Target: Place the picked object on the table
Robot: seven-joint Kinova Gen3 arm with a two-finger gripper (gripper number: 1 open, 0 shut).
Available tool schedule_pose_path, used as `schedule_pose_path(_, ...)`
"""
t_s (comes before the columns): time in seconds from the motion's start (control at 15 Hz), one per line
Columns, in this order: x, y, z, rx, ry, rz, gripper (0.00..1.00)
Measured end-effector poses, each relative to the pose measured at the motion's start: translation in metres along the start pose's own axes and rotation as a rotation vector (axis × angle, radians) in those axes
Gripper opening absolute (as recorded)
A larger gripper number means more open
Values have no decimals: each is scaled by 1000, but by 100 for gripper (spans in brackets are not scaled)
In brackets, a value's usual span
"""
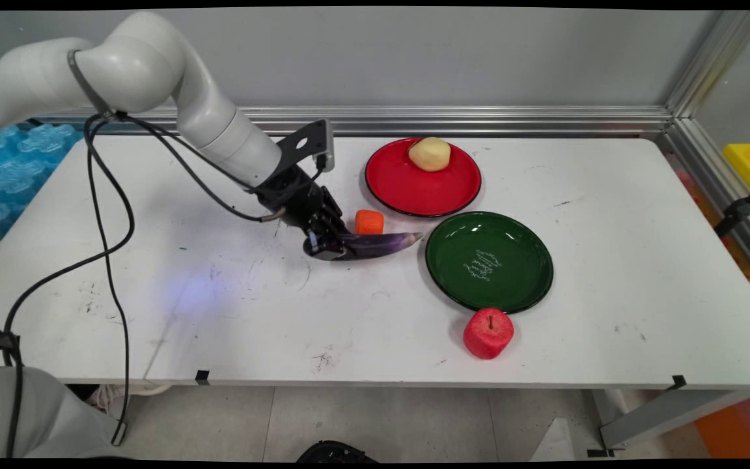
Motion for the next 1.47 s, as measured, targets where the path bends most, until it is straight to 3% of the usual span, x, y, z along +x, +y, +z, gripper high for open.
schedule_pose_path(0.6,-6,3,20,22,17,12,0)
schedule_pose_path(1.2,-11,0,34,24,-1,32,0)
schedule_pose_path(1.27,-12,0,34,24,-2,33,100)
schedule_pose_path(1.47,-12,-1,36,24,-5,37,100)
